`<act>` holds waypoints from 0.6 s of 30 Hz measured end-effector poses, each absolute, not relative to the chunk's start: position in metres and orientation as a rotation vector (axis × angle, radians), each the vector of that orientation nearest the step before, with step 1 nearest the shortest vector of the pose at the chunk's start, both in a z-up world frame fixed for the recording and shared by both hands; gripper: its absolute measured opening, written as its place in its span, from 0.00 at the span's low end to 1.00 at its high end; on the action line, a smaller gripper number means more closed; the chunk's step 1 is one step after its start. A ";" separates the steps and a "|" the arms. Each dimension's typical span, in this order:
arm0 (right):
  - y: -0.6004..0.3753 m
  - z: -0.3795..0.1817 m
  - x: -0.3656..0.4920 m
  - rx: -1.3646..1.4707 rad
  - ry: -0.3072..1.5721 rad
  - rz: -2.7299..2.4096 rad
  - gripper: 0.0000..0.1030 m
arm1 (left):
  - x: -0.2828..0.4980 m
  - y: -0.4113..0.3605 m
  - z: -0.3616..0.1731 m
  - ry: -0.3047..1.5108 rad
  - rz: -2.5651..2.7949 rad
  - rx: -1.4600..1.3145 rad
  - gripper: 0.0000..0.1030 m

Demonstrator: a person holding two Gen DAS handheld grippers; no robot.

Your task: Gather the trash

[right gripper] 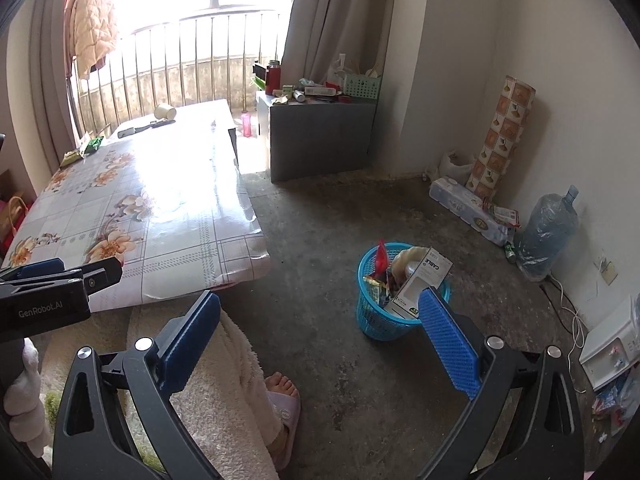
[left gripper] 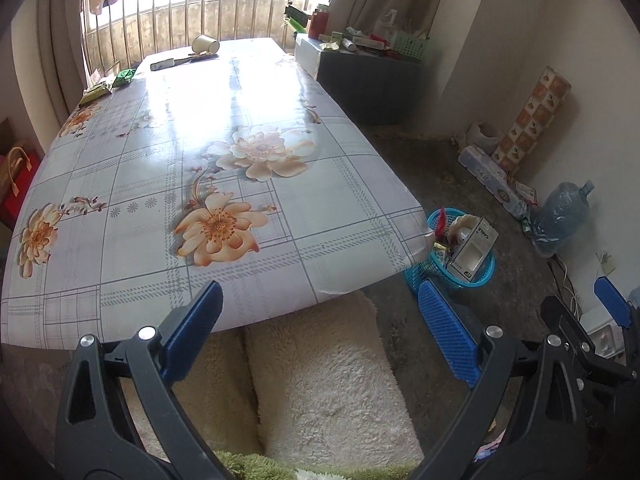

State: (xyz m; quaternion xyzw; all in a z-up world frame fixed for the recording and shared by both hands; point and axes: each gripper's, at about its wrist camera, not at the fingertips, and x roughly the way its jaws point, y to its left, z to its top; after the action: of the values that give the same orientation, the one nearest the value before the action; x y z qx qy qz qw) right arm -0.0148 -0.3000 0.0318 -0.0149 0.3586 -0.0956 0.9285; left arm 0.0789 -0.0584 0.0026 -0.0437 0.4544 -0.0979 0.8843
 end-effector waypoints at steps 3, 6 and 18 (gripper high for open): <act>-0.305 0.030 -0.015 -0.024 0.736 -0.200 0.94 | 0.079 -0.060 0.001 0.954 -0.193 -0.087 0.92; -0.308 0.030 -0.015 -0.015 0.735 -0.202 0.94 | 0.079 -0.063 0.001 0.960 -0.184 -0.080 0.92; -0.318 0.024 -0.015 -0.002 0.750 -0.205 0.94 | 0.076 -0.068 0.001 0.957 -0.148 -0.045 0.92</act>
State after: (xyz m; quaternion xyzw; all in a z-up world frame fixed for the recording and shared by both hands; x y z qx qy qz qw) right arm -0.0155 -0.3176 0.0235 -0.0008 0.3655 -0.1000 0.9254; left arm 0.0761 -0.0682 0.0012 -0.0215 0.4599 -0.0710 0.8849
